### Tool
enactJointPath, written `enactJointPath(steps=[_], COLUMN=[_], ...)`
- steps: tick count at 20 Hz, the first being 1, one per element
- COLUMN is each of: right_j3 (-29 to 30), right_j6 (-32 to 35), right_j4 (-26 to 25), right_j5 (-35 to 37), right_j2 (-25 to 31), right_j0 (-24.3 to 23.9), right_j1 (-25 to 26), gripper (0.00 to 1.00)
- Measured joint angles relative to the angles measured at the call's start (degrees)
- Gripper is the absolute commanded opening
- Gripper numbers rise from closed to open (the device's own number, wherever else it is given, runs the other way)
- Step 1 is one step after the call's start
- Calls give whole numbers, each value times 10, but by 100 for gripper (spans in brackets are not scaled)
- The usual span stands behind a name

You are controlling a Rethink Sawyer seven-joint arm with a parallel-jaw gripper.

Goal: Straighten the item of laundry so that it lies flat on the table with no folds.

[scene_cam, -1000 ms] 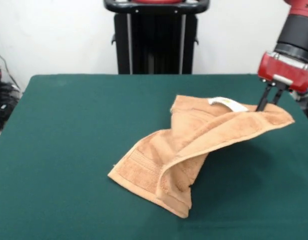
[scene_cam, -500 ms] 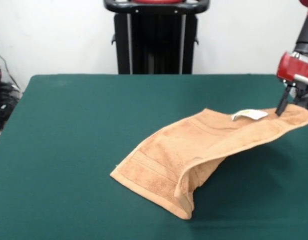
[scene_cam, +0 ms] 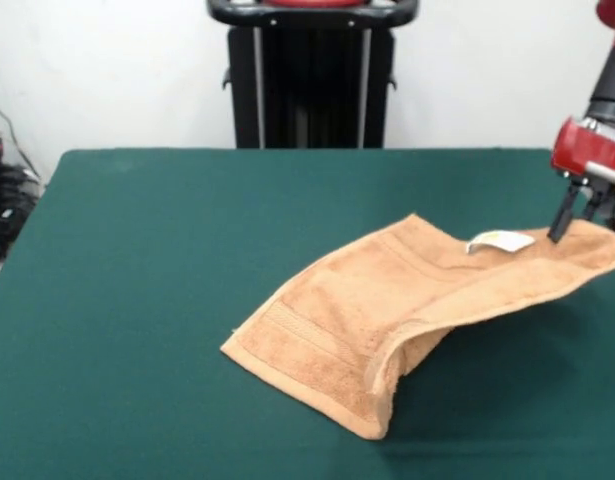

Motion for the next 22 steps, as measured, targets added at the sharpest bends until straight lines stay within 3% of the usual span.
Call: enactJointPath(steps=[5, 15, 22], right_j3=[2, 33, 45], right_j6=[0, 0, 0], right_j4=[-7, -50, -62], right_j5=[-1, -13, -27], right_j2=[13, 85, 96], right_j0=[-12, -76, -79], right_j1=[-5, -79, -95], gripper=[0, 0, 0])
